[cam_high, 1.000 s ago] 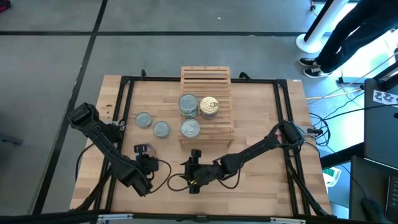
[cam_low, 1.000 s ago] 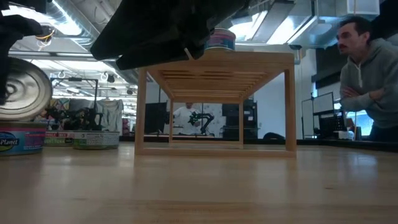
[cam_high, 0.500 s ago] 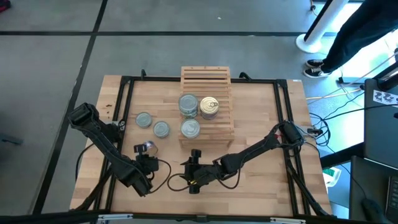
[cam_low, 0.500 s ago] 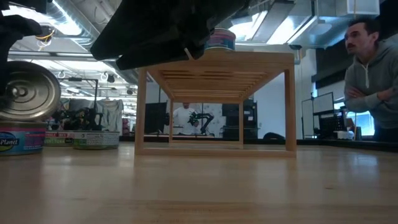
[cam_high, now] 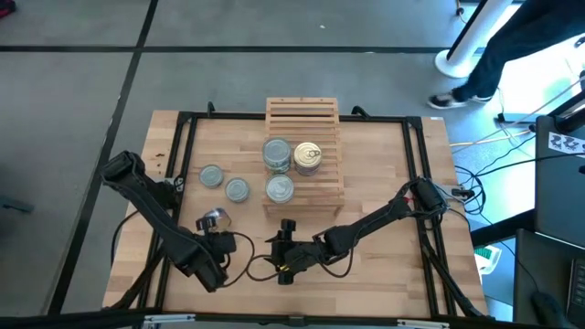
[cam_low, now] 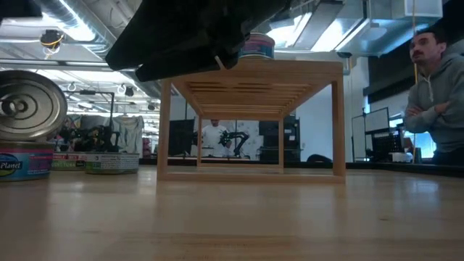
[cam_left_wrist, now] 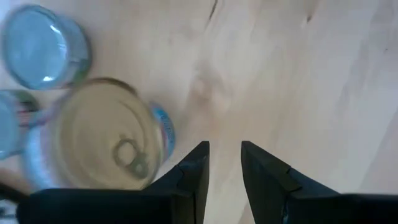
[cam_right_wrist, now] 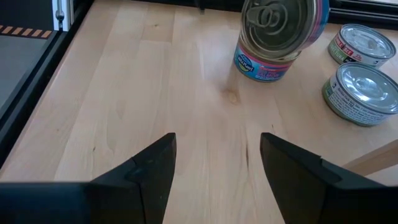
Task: Stack canned seafood by type on shelf
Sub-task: Put the blue tuna can on the shelf
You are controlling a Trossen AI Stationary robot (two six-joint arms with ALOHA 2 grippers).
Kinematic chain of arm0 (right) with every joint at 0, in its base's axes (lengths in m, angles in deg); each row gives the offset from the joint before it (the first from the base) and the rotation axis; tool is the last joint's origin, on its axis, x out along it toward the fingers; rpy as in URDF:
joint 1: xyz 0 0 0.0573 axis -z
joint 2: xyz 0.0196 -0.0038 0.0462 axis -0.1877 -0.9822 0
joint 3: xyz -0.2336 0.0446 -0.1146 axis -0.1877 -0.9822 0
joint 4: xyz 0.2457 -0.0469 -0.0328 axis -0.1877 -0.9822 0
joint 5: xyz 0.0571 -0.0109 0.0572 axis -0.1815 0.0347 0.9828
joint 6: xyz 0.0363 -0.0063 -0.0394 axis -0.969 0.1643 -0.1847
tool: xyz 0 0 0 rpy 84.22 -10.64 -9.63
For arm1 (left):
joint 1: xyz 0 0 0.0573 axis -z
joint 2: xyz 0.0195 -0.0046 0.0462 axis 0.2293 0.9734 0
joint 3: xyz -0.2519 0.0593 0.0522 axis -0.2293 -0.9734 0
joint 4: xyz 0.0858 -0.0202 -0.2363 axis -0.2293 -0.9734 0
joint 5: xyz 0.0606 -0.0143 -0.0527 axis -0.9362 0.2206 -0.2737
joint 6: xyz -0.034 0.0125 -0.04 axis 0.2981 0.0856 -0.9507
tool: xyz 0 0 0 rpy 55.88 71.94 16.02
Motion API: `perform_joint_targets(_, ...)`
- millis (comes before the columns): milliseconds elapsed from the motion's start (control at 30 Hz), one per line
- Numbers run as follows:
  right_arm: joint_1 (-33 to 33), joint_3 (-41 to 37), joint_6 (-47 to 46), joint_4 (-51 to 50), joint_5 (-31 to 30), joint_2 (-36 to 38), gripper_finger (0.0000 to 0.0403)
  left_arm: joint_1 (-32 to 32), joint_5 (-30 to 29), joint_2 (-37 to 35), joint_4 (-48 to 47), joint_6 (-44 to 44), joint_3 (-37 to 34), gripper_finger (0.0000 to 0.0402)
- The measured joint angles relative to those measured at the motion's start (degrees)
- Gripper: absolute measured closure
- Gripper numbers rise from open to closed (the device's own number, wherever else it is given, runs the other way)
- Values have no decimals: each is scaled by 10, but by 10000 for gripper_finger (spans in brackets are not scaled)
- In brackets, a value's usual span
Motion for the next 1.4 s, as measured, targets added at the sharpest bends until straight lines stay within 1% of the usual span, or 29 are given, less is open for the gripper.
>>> perform_joint_targets(67,0,0,0,0,0,0,171,0,-3,0,-46,6,33,314)
perform_joint_targets(233,0,0,0,-2,0,0,171,0,-17,-1,-203,-7,110,314)
perform_joint_targets(267,0,0,0,-6,0,0,171,0,-17,-5,-209,-7,117,314)
perform_joint_targets(367,-1,0,1,-17,0,0,171,0,-13,-36,-182,20,119,314)
perform_joint_targets(433,-5,0,7,-18,0,1,171,-4,-11,-55,-188,0,119,314)
perform_joint_targets(567,-10,0,30,-17,-5,2,171,-9,-13,-79,-184,-70,119,314)
perform_joint_targets(733,-13,0,31,-23,-4,2,171,-17,-19,-83,-187,-62,119,311)
perform_joint_targets(800,-12,0,31,-30,-4,2,171,-28,-19,-83,-191,-72,119,299)
perform_joint_targets(867,-12,0,31,-43,-4,6,171,-40,-18,-83,-200,-83,119,280)
perform_joint_targets(1033,-15,0,31,-71,0,22,171,-76,-9,-83,-205,-84,108,211)
perform_joint_targets(1167,-24,0,32,-117,-7,53,171,-99,14,-83,-205,-84,77,165)
perform_joint_targets(1267,-35,0,33,-165,-23,76,171,-118,49,-83,-205,-67,55,145)
perform_joint_targets(1400,-44,0,35,-219,-47,99,171,-135,105,-82,-204,4,41,139)
